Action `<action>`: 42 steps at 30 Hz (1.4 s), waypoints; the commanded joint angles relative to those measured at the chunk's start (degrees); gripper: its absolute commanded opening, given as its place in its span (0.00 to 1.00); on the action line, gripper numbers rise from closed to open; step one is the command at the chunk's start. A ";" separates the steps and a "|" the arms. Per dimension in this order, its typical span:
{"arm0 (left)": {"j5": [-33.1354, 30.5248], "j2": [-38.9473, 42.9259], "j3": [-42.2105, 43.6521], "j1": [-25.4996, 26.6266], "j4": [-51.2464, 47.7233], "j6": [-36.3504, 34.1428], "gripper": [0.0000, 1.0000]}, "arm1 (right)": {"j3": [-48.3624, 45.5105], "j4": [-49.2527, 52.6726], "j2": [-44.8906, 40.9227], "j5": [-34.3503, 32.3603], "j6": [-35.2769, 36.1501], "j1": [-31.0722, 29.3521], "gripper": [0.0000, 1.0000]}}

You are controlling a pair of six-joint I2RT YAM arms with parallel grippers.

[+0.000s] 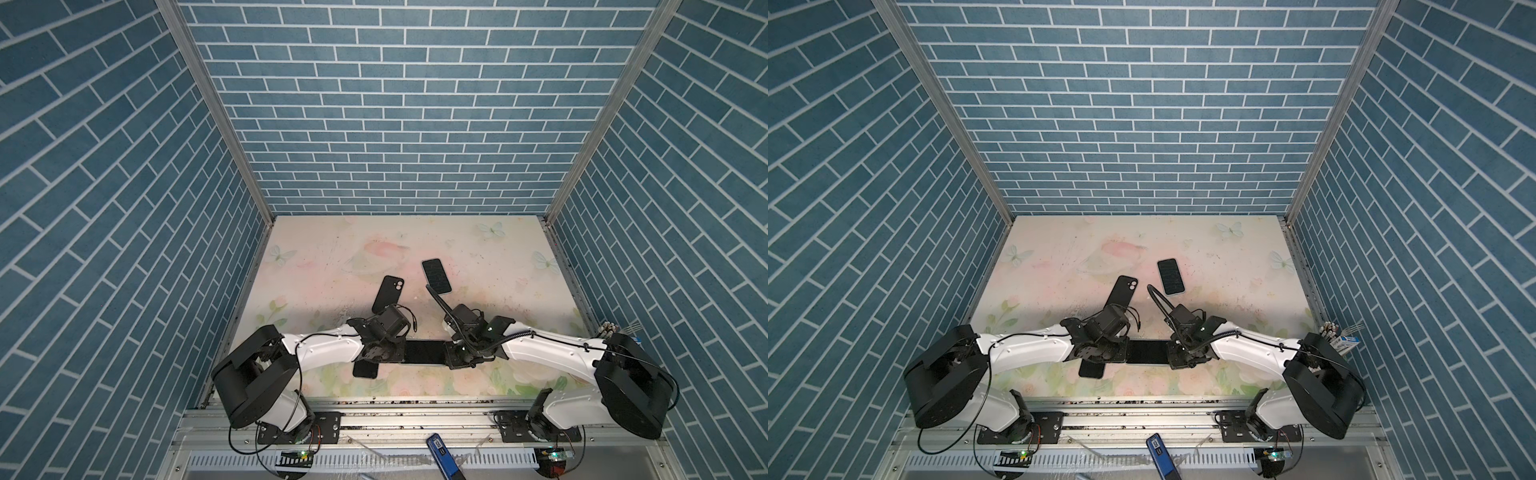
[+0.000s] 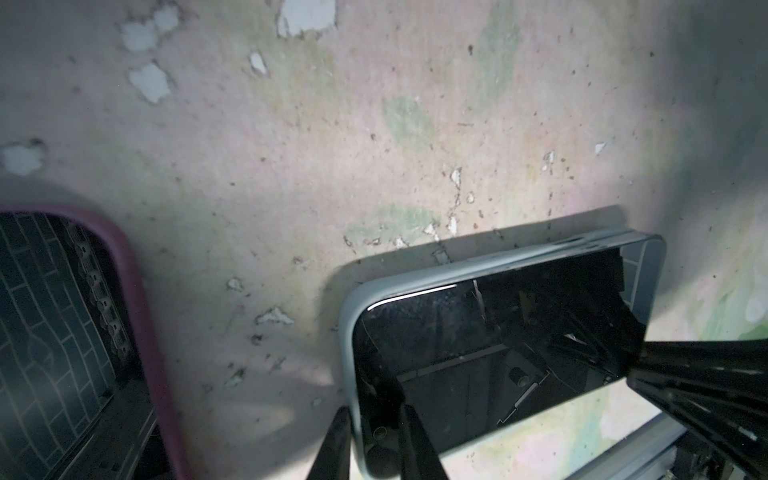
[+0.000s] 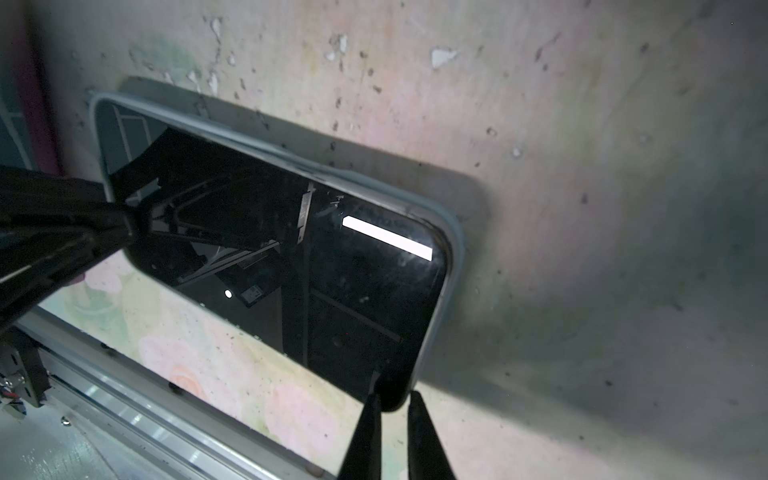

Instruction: Put the phone into the phone case

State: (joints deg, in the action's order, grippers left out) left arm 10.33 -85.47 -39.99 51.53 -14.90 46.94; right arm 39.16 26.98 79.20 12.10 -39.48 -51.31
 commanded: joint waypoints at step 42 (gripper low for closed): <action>-6.71 4.71 1.73 10.68 -4.31 6.36 0.23 | 21.19 12.01 11.70 -7.47 12.44 6.58 0.21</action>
State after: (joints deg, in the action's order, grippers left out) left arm 5.74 -79.61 -39.64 60.42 -19.51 50.85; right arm 58.41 37.21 87.13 4.16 -31.09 -45.95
